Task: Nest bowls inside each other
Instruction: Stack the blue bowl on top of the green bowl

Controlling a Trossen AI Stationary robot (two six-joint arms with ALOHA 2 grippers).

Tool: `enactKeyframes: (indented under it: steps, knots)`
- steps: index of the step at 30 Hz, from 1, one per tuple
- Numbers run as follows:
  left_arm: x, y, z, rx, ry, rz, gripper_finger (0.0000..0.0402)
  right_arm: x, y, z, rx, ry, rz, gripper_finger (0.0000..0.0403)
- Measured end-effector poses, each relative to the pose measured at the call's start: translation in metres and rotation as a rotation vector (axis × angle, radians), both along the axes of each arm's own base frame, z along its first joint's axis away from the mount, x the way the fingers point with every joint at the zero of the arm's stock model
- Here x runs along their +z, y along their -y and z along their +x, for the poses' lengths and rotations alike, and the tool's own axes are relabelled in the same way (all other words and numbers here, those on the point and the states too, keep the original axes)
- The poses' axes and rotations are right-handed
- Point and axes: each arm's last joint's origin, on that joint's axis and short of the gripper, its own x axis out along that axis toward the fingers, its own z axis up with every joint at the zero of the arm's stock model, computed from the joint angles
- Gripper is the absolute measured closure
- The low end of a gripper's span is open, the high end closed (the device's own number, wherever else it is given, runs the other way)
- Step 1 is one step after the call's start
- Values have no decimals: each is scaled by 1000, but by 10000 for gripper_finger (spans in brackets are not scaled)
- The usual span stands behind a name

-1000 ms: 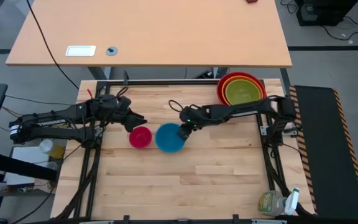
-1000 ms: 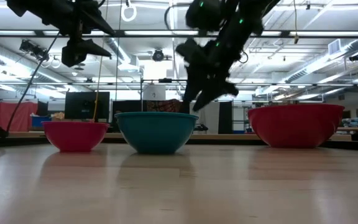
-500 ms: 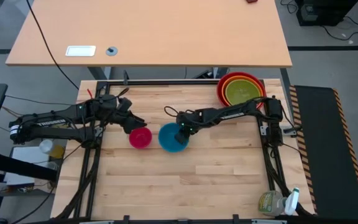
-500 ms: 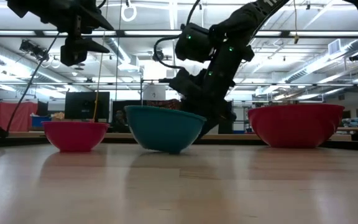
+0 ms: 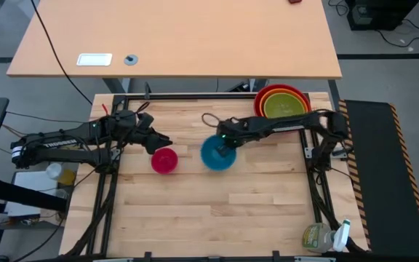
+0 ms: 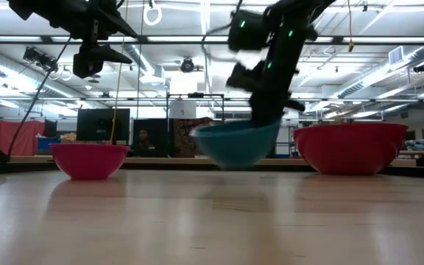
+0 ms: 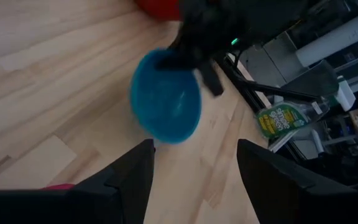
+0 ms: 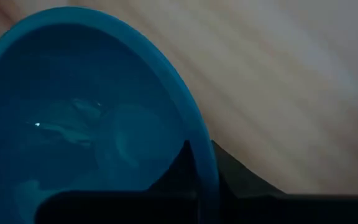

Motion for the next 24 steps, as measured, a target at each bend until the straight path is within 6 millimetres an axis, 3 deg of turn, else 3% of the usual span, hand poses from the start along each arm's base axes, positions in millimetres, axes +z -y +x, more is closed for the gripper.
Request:
enactKeyframes:
  steps: [6,10,17,22,24]
  knots:
    - [0,-2,0,49,-5,22,170,55,27,-39,-125,82,-132,389]
    - [0,-2,0,58,-3,16,170,79,46,-82,-292,161,-183,389]
    - [1,-2,0,74,11,3,170,88,56,-172,-655,312,-212,389]
    - [2,-3,1,93,24,5,170,82,50,-218,-887,418,-215,389]
    - [3,-3,1,95,35,7,170,73,49,-233,-958,372,-210,389]
